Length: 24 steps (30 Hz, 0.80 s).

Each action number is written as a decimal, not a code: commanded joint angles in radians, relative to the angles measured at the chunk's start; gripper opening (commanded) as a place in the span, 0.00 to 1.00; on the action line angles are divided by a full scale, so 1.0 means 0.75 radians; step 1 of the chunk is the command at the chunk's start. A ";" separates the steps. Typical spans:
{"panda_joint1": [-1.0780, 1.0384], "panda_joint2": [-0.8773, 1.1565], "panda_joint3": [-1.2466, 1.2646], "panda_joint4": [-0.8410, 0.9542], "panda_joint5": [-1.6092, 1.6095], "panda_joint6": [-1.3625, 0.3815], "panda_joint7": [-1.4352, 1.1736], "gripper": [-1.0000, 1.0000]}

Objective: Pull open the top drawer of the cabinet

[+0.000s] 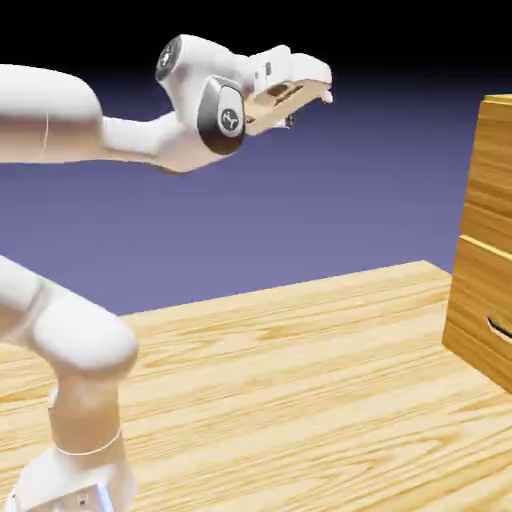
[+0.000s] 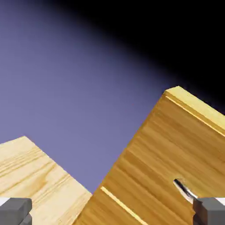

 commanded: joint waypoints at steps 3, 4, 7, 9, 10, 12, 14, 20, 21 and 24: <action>0.139 -0.069 -0.083 0.091 -0.174 -0.024 -0.037 0.50; 0.186 -0.092 -0.110 0.121 -0.232 -0.032 -0.050 0.50; 0.325 -0.161 -0.193 0.212 -0.406 -0.057 -0.087 0.50; 0.418 -0.207 -0.248 0.273 -0.522 -0.073 -0.112 0.50; 0.464 -0.230 -0.275 0.303 -0.580 -0.081 -0.125 0.50; 0.557 -0.276 -0.330 0.364 -0.696 -0.097 -0.149 0.50; 0.650 -0.322 -0.386 0.424 -0.812 -0.114 -0.174 0.50; 0.928 -0.460 -0.551 0.606 -1.160 -0.162 -0.249 0.50; 0.975 -0.483 -0.578 0.636 -1.218 -0.171 -0.261 0.50; 1.114 -0.552 -0.661 0.727 -1.392 -0.195 -0.299 0.50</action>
